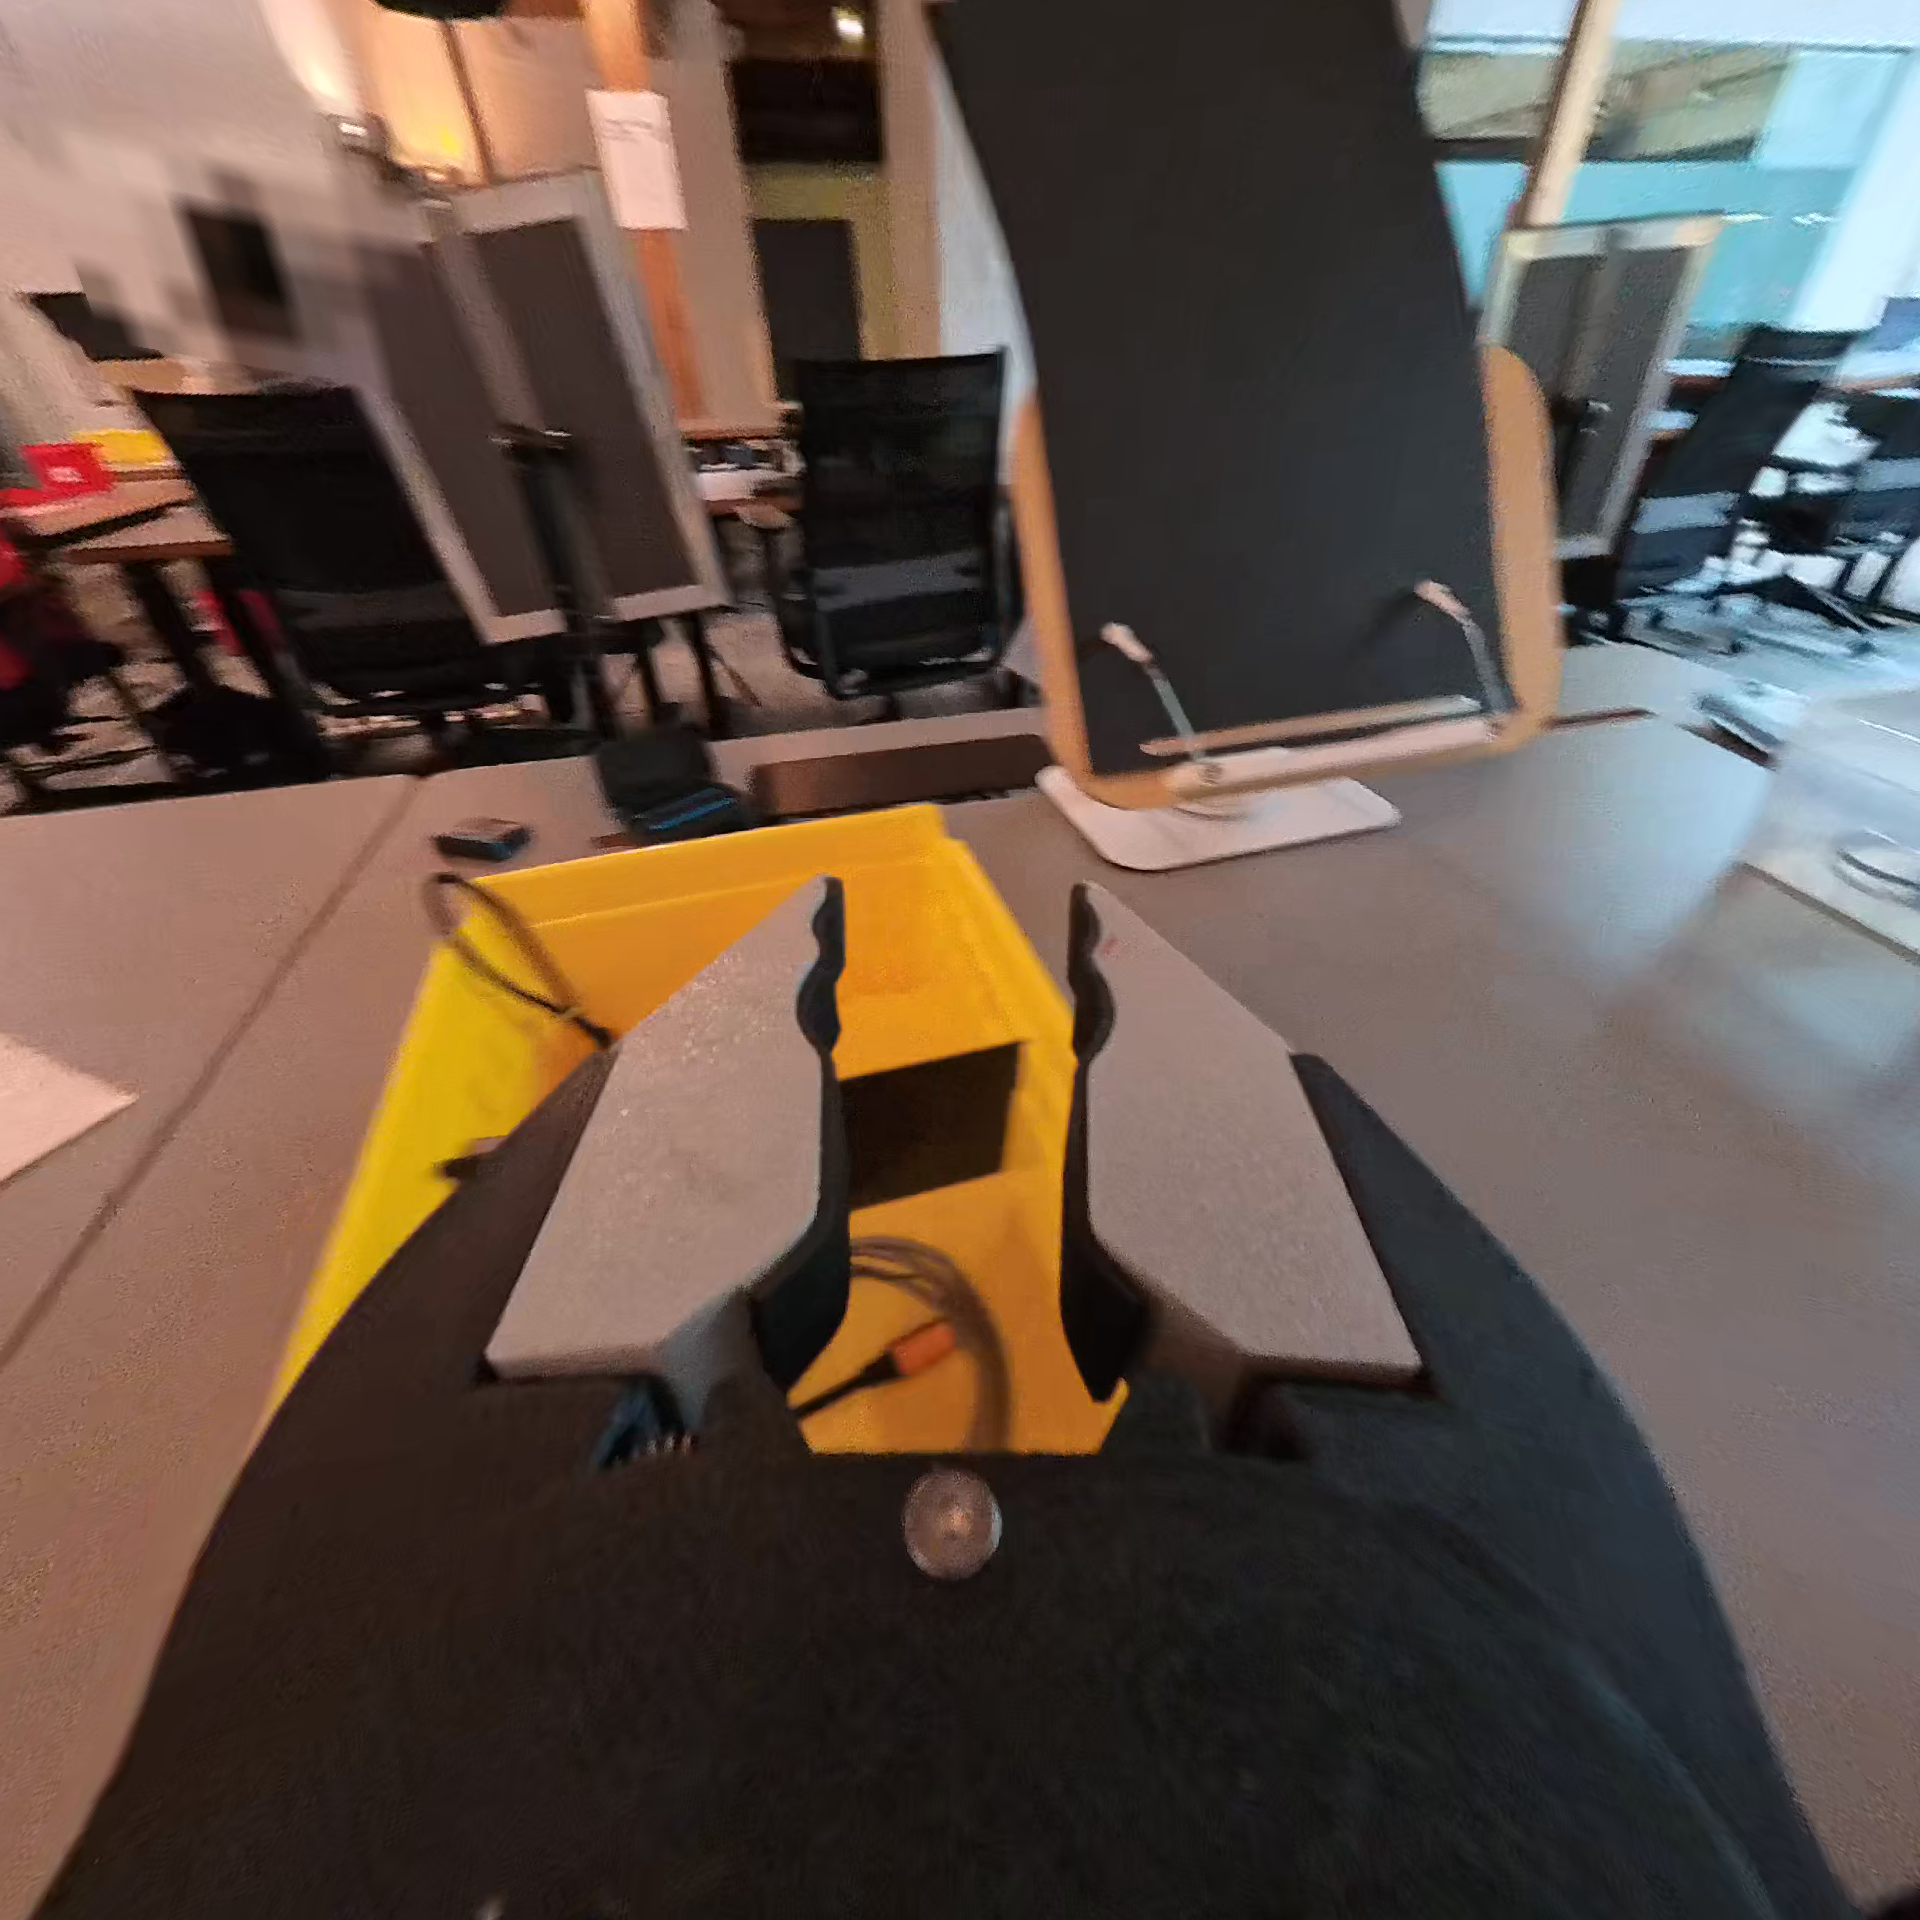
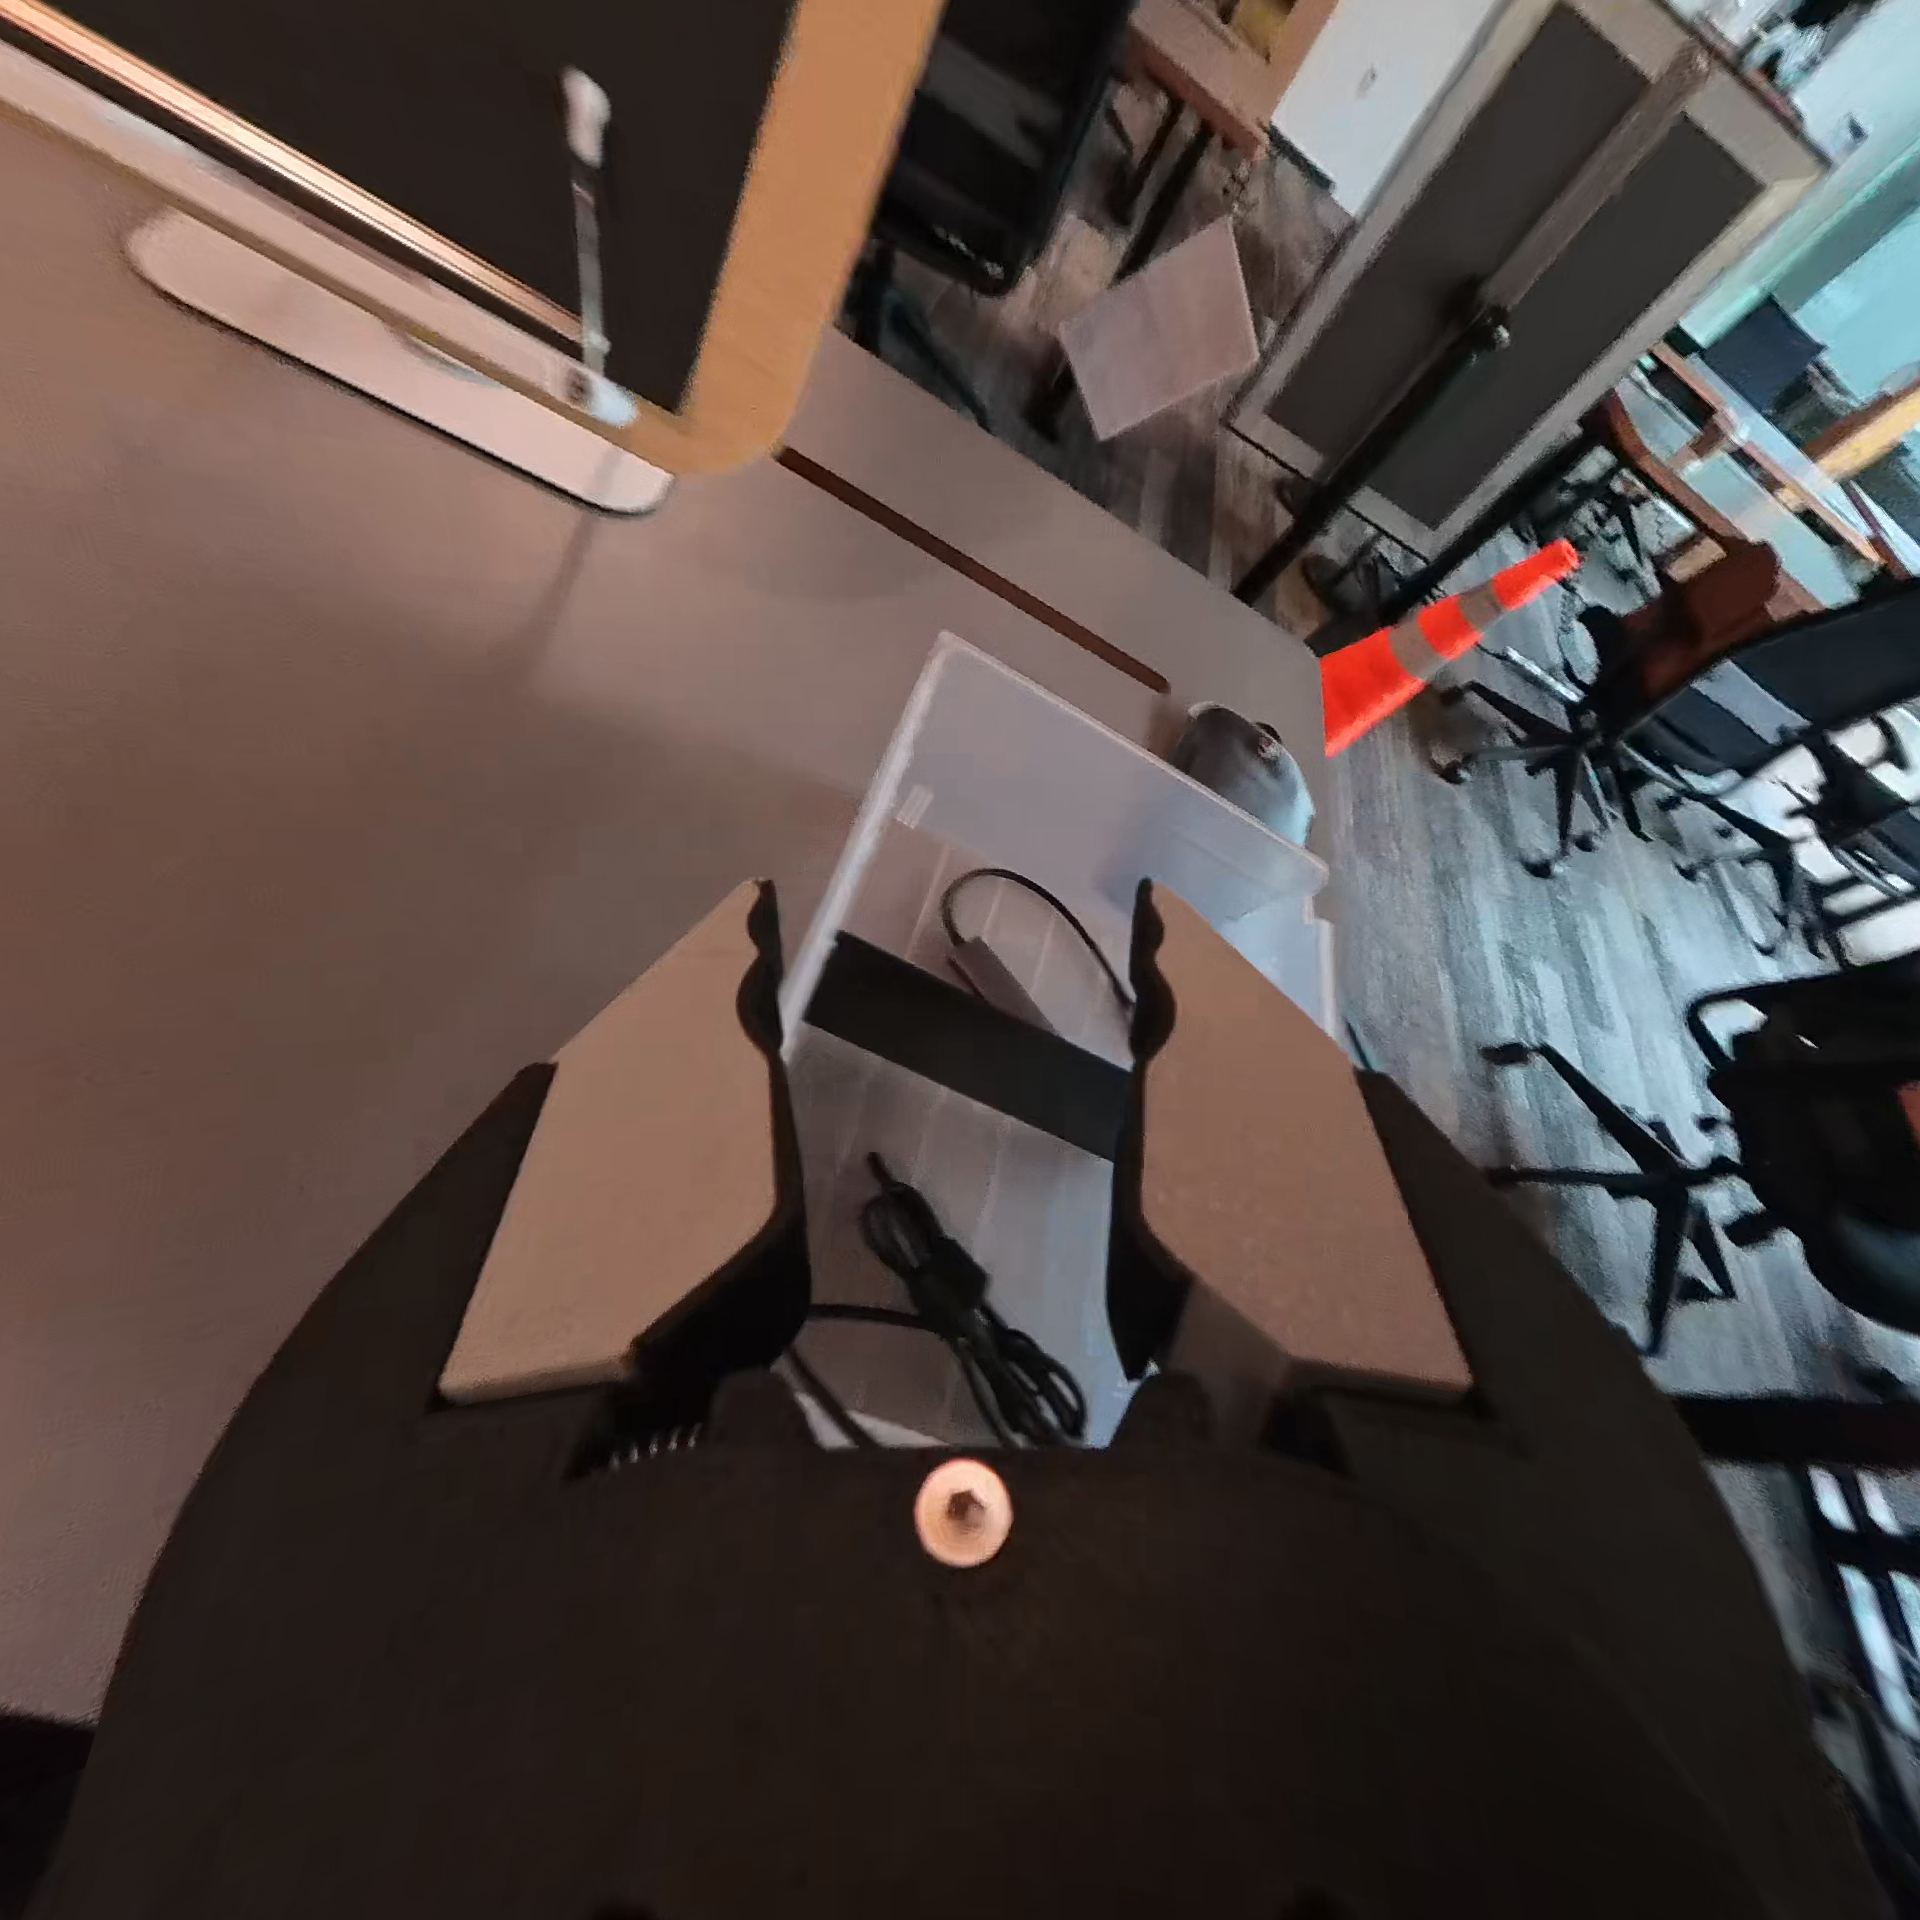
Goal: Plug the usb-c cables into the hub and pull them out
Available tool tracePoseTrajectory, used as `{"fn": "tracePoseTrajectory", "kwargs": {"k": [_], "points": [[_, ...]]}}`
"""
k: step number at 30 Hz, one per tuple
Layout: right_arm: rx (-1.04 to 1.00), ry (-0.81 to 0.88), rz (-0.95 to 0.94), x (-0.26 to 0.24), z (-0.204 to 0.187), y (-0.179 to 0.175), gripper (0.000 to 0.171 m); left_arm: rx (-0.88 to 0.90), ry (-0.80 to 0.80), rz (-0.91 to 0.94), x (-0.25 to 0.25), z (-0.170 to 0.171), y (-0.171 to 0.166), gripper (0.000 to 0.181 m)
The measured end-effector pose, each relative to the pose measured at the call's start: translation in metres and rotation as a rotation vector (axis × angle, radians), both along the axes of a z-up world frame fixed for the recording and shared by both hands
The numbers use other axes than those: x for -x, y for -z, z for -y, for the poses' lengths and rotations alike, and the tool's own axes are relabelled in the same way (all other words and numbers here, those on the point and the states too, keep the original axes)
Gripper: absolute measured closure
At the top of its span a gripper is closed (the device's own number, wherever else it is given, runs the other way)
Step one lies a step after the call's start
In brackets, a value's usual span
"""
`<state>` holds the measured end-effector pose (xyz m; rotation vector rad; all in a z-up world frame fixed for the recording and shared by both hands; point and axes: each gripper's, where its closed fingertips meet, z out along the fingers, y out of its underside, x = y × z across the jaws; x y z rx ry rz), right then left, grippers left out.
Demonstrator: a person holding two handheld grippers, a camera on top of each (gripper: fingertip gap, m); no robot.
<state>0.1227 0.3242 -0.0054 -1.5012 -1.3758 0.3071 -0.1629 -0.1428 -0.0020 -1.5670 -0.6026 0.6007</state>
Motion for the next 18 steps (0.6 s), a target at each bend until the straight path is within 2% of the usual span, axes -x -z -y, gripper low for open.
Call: {"fn": "tracePoseTrajectory", "kwargs": {"k": [1, 4, 8, 13, 18], "points": [[0.013, -0.045, -0.016, 0.003, 0.014, 0.0, 0.106, 0.0, -0.04, 0.001, 0.013, 0.013, -0.002, 0.141], [0.017, -0.196, -0.002, 0.017, 0.056, 0.005, 0.107, 0.051, -0.143, 0.062, 0.061, 0.043, 0.003, 0.134], [0.012, -0.314, 0.03, 0.037, 0.091, 0.014, 0.107, 0.149, -0.169, 0.213, 0.118, 0.047, 0.027, 0.125], [-0.01, -0.387, 0.069, 0.051, 0.113, 0.026, 0.107, 0.454, -0.229, 0.303, 0.173, 0.037, 0.071, 0.124], [-0.034, -0.4, 0.073, 0.053, 0.114, 0.029, 0.107, 0.789, -0.37, 0.329, 0.224, 0.053, 0.11, 0.123]]}}
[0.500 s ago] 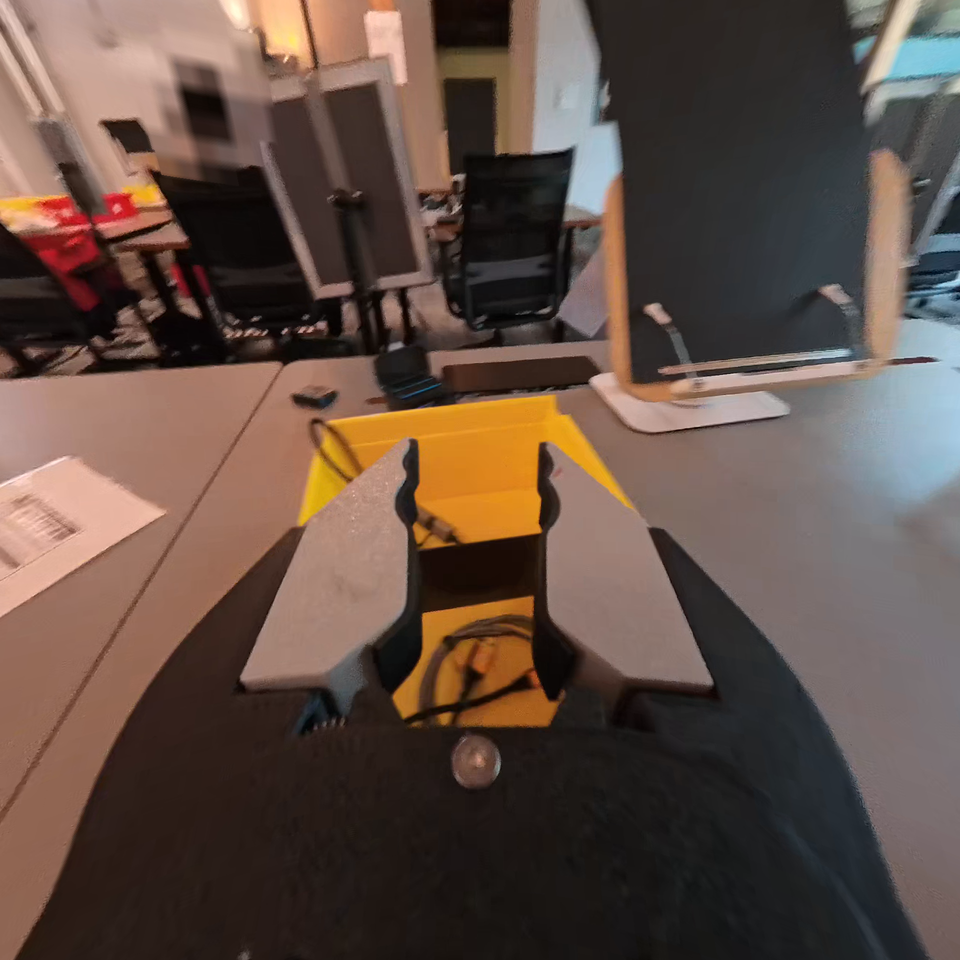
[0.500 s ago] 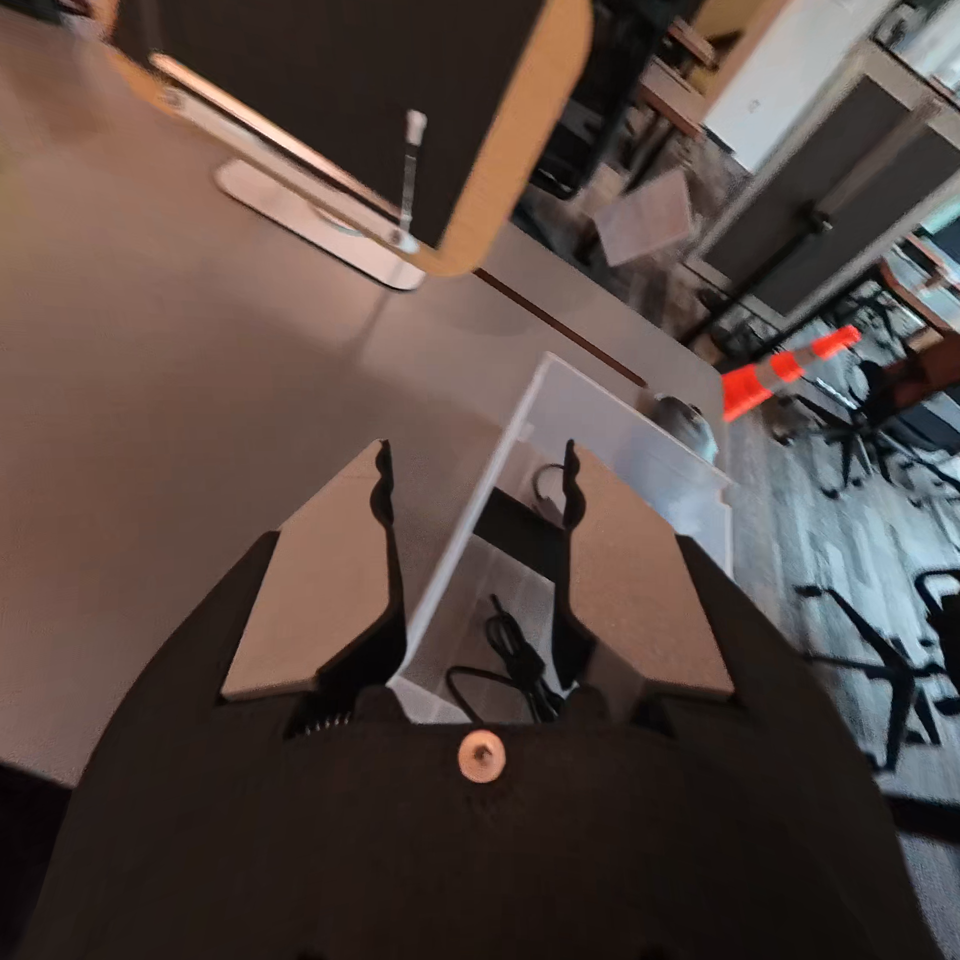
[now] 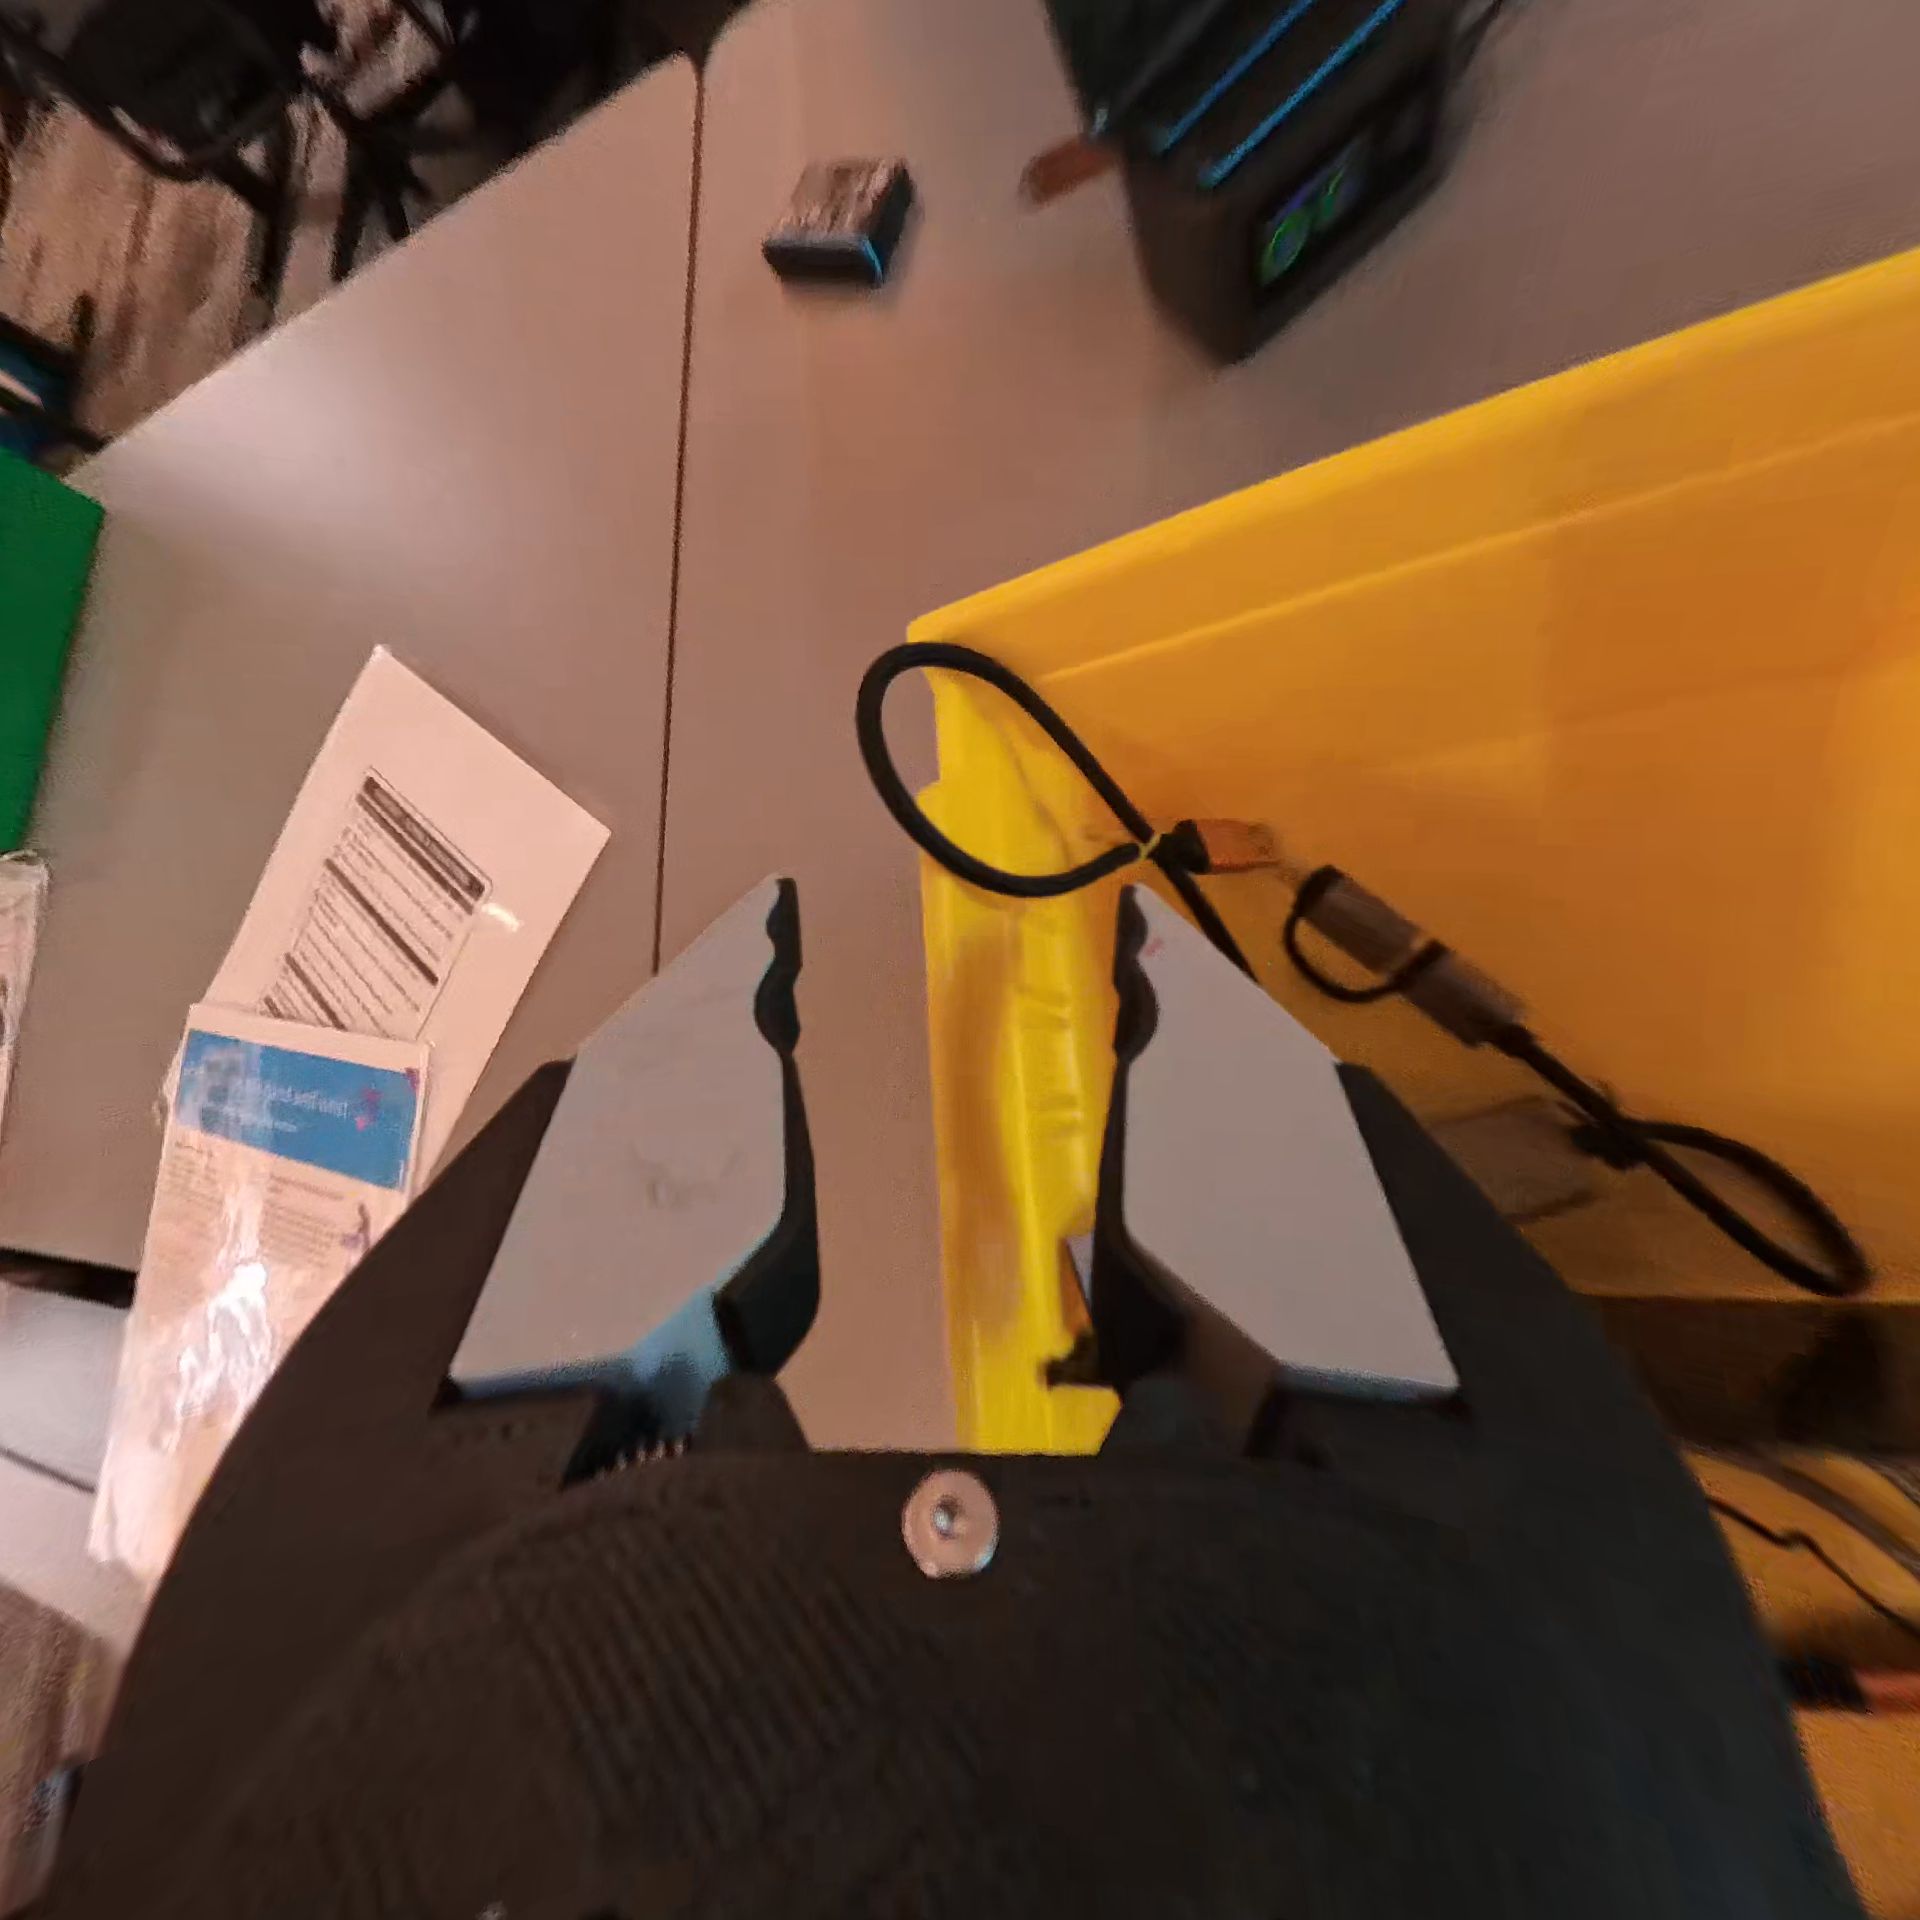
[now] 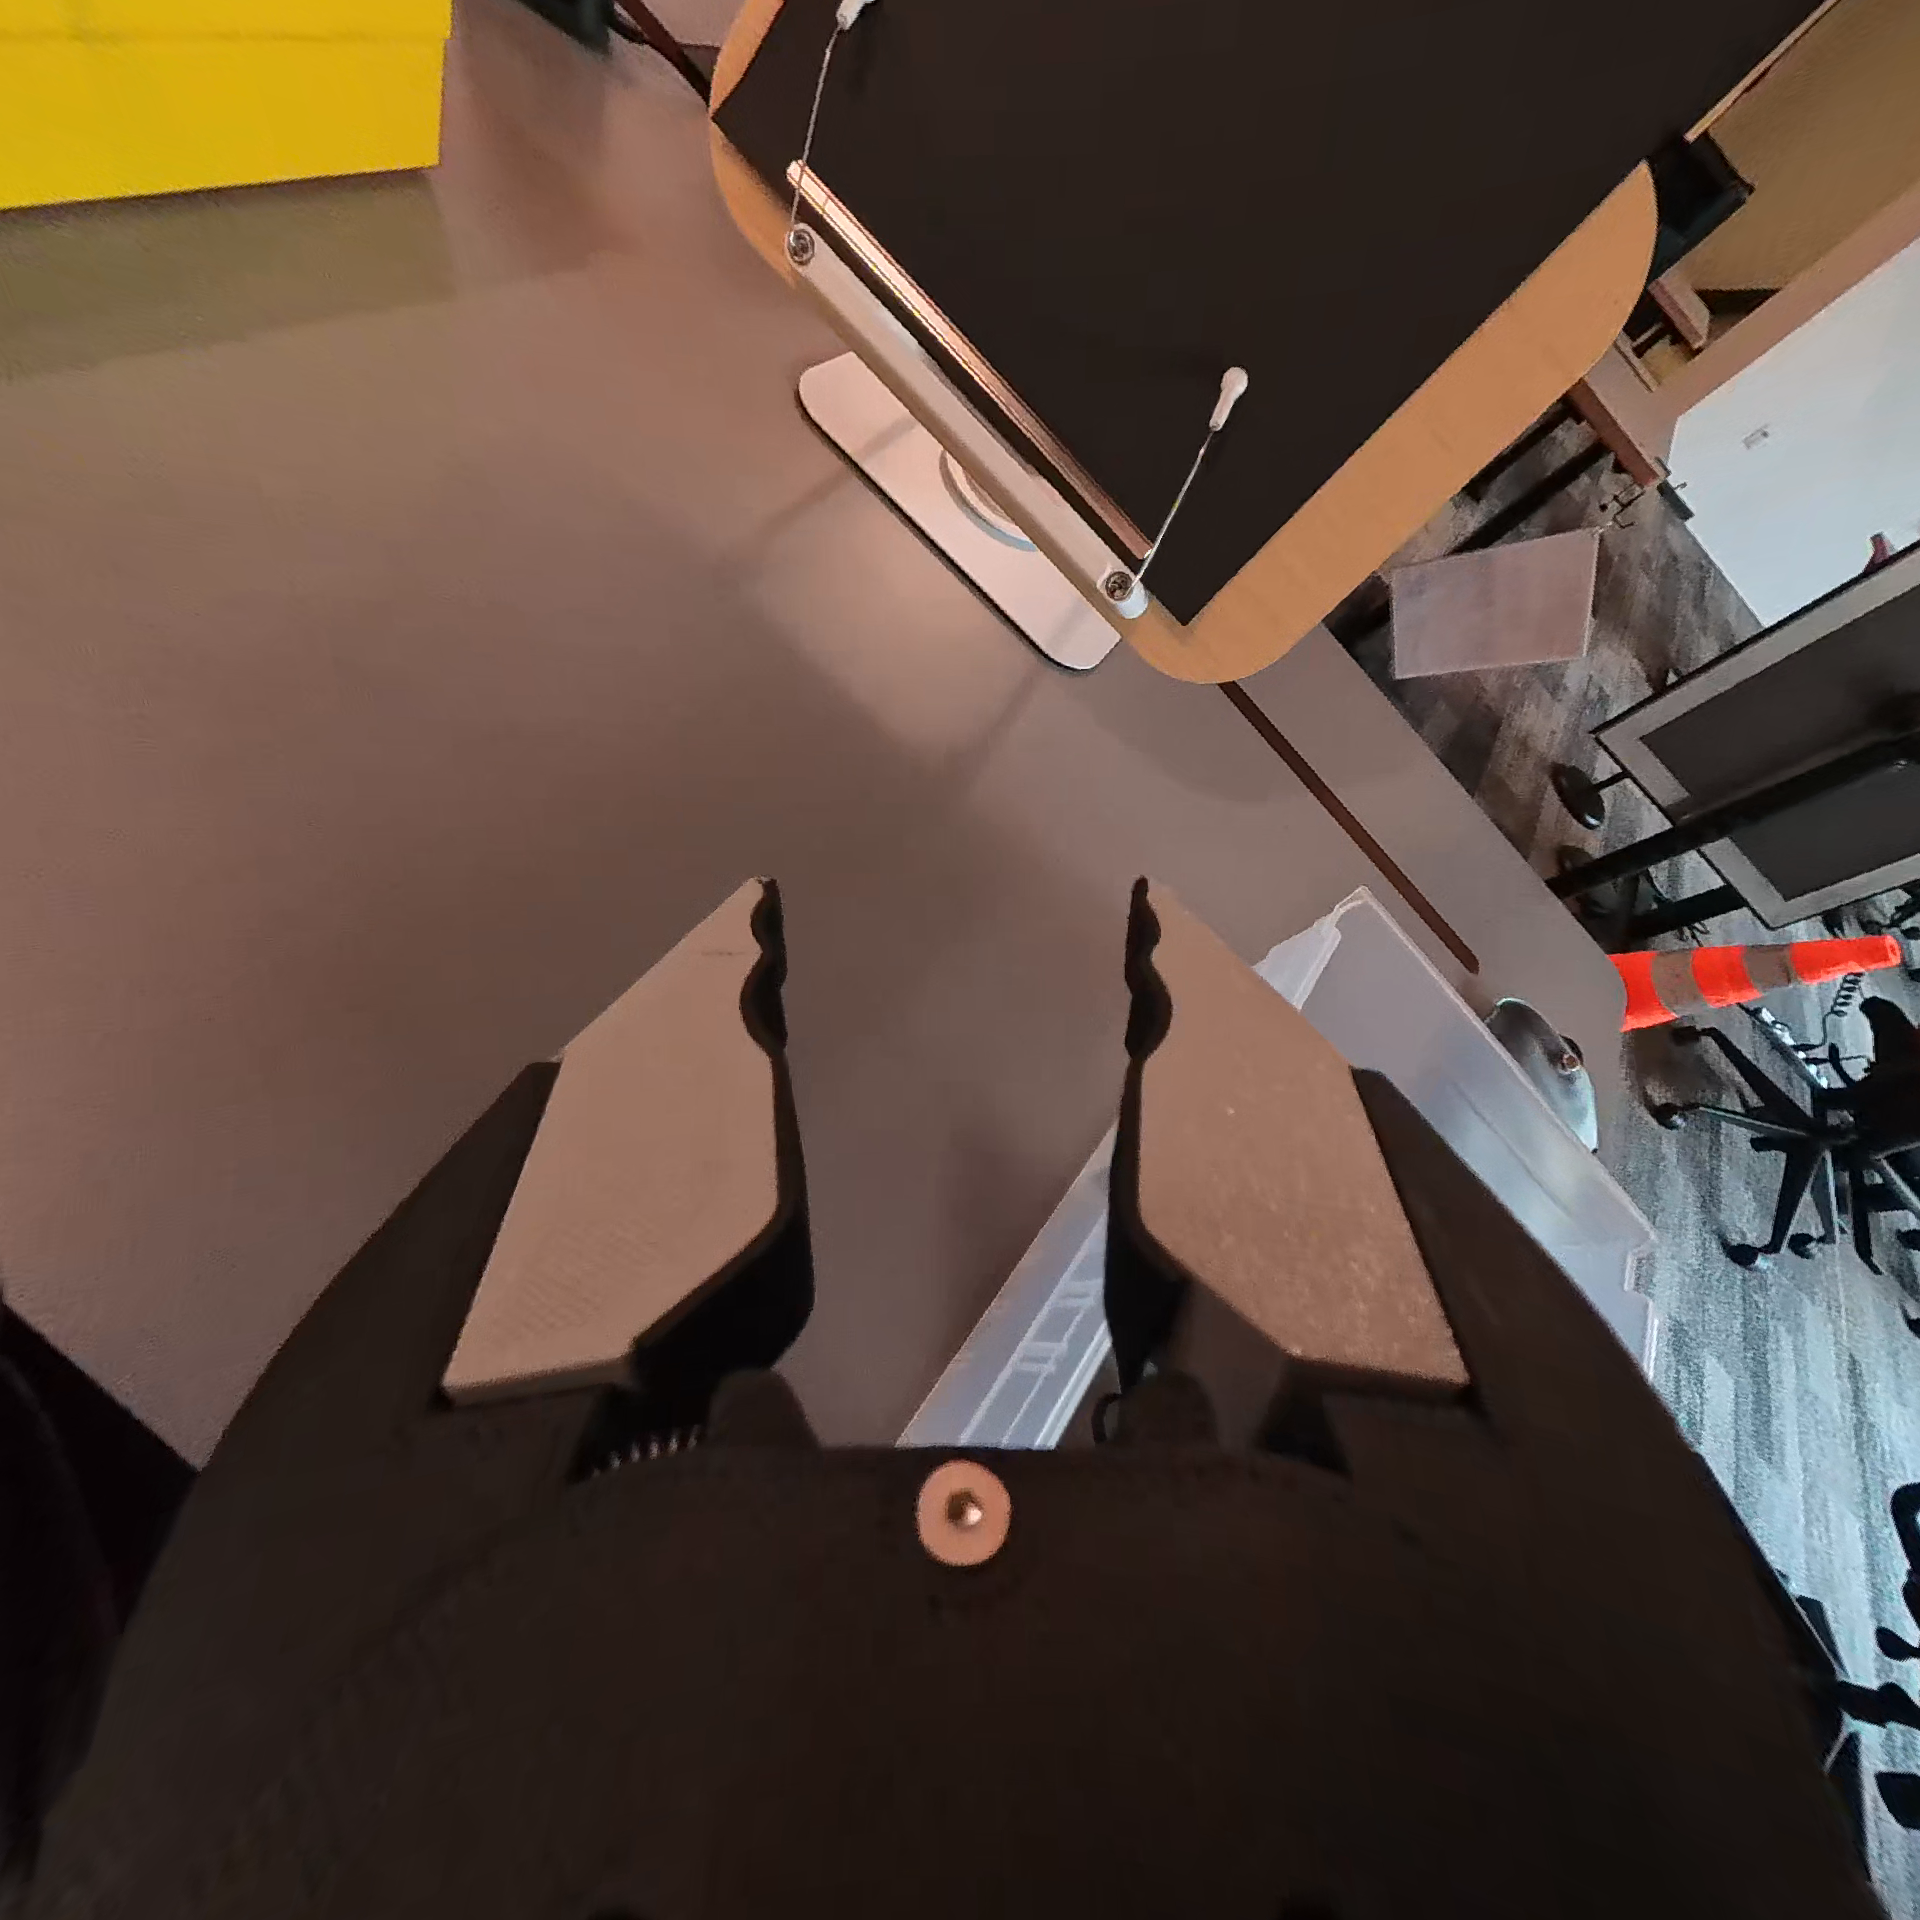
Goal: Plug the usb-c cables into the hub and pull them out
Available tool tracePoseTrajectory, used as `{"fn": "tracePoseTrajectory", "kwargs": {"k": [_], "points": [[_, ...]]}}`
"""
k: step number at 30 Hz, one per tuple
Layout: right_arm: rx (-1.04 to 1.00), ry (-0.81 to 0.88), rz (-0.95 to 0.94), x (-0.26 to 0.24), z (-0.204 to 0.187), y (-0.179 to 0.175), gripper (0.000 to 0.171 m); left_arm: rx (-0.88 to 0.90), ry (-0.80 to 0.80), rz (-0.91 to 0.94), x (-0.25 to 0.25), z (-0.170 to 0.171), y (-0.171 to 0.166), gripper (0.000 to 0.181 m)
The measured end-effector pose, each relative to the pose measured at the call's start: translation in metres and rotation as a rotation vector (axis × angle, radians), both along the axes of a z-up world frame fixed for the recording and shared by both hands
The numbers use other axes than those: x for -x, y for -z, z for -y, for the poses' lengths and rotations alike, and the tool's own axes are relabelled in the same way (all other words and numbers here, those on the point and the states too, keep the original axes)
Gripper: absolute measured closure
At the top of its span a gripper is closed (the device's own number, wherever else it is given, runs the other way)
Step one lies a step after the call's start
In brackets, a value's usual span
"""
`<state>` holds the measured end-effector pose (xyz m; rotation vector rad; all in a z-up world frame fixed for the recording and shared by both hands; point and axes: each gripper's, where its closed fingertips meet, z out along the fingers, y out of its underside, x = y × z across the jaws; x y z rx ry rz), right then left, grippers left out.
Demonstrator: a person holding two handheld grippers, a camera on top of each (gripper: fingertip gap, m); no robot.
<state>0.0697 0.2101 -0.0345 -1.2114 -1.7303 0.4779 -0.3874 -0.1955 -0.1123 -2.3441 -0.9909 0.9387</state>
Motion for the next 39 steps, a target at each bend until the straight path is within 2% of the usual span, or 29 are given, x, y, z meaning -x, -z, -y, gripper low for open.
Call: {"fn": "tracePoseTrajectory", "kwargs": {"k": [2, 3, 5, 7, 9, 12, 16, 20, 25, 28, 30, 33, 39], "points": [[0.003, 0.003, 0.004, 0.0, -0.004, 0.002, 0.108, 0.034, -0.014, 0.048, 0.01, -0.001, 0.008, 0.126], [0.002, 0.007, 0.005, 0.0, -0.007, 0.003, 0.108, 0.047, -0.01, 0.041, 0.016, -0.002, 0.008, 0.133], [-0.009, 0.022, 0.014, -0.001, -0.013, 0.006, 0.109, 0.082, 0.017, 0.014, 0.023, -0.006, 0.005, 0.161], [-0.028, 0.043, 0.028, -0.003, -0.02, 0.009, 0.108, 0.09, 0.042, 0.025, 0.024, -0.011, 0.0, 0.169], [-0.042, 0.051, 0.029, -0.005, -0.023, 0.009, 0.109, 0.035, 0.058, -0.026, 0.027, -0.019, -0.016, 0.178], [-0.025, 0.039, 0.016, -0.006, -0.021, 0.006, 0.111, -0.041, 0.084, -0.086, 0.025, -0.029, -0.044, 0.181], [0.001, 0.011, 0.015, -0.006, -0.013, 0.006, 0.112, -0.078, 0.15, -0.246, 0.012, -0.041, -0.103, 0.181], [0.042, -0.036, 0.011, -0.004, 0.0, 0.007, 0.112, -0.131, 0.235, -0.435, -0.022, -0.057, -0.177, 0.181], [0.087, -0.103, 0.01, -0.001, 0.021, 0.009, 0.111, -0.197, 0.382, -0.592, -0.088, -0.085, -0.259, 0.181], [0.129, -0.178, 0.003, 0.0, 0.043, 0.009, 0.11, -0.237, 0.518, -0.628, -0.142, -0.113, -0.286, 0.18], [0.166, -0.254, 0.001, 0.001, 0.064, 0.009, 0.106, -0.258, 0.638, -0.626, -0.185, -0.135, -0.291, 0.181], [0.226, -0.345, -0.006, 0.001, 0.093, 0.007, 0.102, -0.268, 0.808, -0.59, -0.249, -0.17, -0.278, 0.18], [0.367, -0.493, -0.026, 0.007, 0.152, 0.008, 0.091, -0.324, 1.103, -0.455, -0.371, -0.236, -0.212, 0.18]]}}
